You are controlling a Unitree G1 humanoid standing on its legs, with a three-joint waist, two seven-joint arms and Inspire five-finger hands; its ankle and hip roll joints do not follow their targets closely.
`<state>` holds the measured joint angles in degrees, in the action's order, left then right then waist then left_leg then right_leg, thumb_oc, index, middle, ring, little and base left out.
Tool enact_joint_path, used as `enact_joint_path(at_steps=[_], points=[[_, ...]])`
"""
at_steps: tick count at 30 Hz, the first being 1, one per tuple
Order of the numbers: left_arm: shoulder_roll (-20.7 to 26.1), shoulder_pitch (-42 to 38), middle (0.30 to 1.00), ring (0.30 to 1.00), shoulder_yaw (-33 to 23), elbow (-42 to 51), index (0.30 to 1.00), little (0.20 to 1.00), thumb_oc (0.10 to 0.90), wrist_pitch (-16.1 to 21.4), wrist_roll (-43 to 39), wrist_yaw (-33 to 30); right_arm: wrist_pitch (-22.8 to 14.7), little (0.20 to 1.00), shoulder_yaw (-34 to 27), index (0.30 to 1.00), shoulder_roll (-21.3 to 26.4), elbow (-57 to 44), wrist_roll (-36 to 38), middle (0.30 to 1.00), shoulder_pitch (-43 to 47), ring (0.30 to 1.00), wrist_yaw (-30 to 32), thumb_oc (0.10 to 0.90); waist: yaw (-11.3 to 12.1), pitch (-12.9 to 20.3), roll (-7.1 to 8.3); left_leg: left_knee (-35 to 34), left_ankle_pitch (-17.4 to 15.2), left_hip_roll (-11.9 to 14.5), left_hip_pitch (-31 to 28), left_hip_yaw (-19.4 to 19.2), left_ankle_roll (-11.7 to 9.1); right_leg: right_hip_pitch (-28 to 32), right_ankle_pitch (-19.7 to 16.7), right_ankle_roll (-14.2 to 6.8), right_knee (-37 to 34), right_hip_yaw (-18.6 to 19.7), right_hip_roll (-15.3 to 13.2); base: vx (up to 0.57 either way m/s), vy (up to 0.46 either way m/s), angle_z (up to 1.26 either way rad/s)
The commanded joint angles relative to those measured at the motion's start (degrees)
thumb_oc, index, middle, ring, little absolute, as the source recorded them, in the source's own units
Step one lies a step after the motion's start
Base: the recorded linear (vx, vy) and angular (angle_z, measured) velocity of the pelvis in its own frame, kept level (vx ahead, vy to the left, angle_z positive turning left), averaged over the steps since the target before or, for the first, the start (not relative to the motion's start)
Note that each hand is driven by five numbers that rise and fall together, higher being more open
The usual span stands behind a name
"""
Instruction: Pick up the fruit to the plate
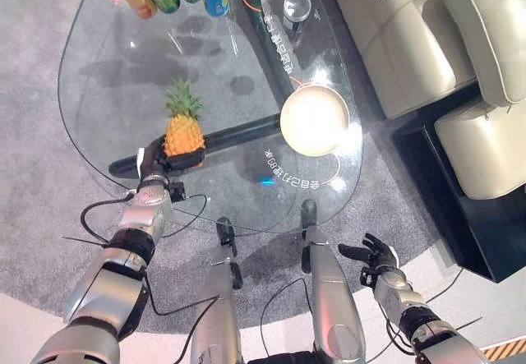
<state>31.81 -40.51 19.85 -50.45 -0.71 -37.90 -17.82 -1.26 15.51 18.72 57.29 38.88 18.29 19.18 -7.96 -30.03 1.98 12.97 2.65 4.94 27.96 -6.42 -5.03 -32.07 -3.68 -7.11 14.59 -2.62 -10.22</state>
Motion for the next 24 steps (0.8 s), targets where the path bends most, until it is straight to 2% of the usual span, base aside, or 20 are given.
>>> enact_joint_path(at_steps=[1,4,5,7,11,16,21,24], points=[[2.3,0.1,0.3,0.3,-4.5,6.2,0.3,0.2,0.1,5.9,1.2,-1.0,-3.6,0.9,-4.2,0.9,3.9,-2.7,3.9,0.9,-6.9,0.9,5.7,0.8,0.7,0.2,-1.44,7.0,-8.0,-5.6,-0.4,-4.3,2.7,4.3,5.1,2.7,0.2,-3.3,5.2,0.0,-0.025,-0.05],[2.2,2.4,0.3,0.3,-5.3,9.3,0.3,0.2,0.1,5.9,2.0,-1.4,-5.7,0.9,-6.1,0.9,3.8,-5.0,4.2,0.9,-7.8,0.9,9.3,0.8,1.0,0.2,-1.57,6.8,-8.2,-5.8,-2.0,-4.0,2.7,6.1,5.2,2.7,-0.3,-3.7,5.1,0.0,-0.006,-0.01],[1.7,4.1,0.3,0.3,-5.9,11.7,0.3,0.2,0.1,6.2,3.1,-2.3,-7.2,0.9,-7.1,0.9,3.6,-7.8,3.8,0.9,-8.2,0.9,12.3,0.8,1.2,0.2,-1.62,6.6,-8.2,-6.0,-2.9,-3.8,2.7,7.2,5.3,2.8,-0.5,-3.9,5.1,0.0,0.0,0.0],[1.5,5.2,0.3,0.3,-6.4,13.2,0.3,0.2,0.1,6.6,3.8,-2.7,-8.4,0.9,-7.9,0.9,3.4,-9.8,4.4,0.9,-8.4,0.9,13.6,0.8,1.3,0.2,-1.6,6.2,-7.9,-6.1,-3.3,-3.7,2.7,7.7,5.0,2.9,-0.9,-4.1,5.1,-0.01,-0.013,-0.03],[1.2,10.9,0.3,0.3,-8.4,22.0,0.3,0.2,0.1,6.6,6.5,-4.2,-13.6,0.9,-7.9,0.9,2.6,-24.3,3.7,0.9,-10.7,0.9,19.0,0.8,1.8,0.2,-1.49,5.6,-7.8,-6.4,-5.3,-2.9,2.8,10.2,5.1,3.2,-1.6,-4.8,5.2,0.0,0.0,0.0],[0.0,16.9,0.3,0.3,-9.7,30.7,0.3,0.2,0.1,9.3,11.1,-6.3,-17.8,0.9,-8.2,0.9,1.7,-38.2,-0.9,0.9,-11.9,0.9,18.7,0.8,2.7,0.2,-1.28,4.6,-7.3,-6.8,-6.5,-1.8,2.9,12.1,5.4,3.6,-2.5,-5.5,5.4,0.0,-0.019,0.01],[-0.4,19.2,0.3,0.3,-9.9,34.3,0.3,0.2,0.1,10.8,12.9,-6.4,-18.8,0.9,-8.1,0.9,1.4,-43.6,-2.6,0.9,-12.1,0.9,16.7,0.8,3.1,0.2,-1.24,4.3,-7.2,-6.9,-6.8,-1.5,3.0,12.4,5.5,3.7,-2.5,-5.7,5.7,0.0,-0.002,0.01],[-0.7,21.9,0.3,0.3,-9.9,40.0,0.3,0.2,0.1,12.9,15.4,-6.7,-19.7,0.9,-7.7,0.9,1.5,-50.7,-5.2,0.9,-12.2,0.9,12.3,0.8,3.3,0.2,-1.21,4.4,-7.1,-6.9,-6.7,-1.3,3.1,12.3,5.8,3.9,-2.3,-5.8,6.0,0.0,0.0,0.0]])
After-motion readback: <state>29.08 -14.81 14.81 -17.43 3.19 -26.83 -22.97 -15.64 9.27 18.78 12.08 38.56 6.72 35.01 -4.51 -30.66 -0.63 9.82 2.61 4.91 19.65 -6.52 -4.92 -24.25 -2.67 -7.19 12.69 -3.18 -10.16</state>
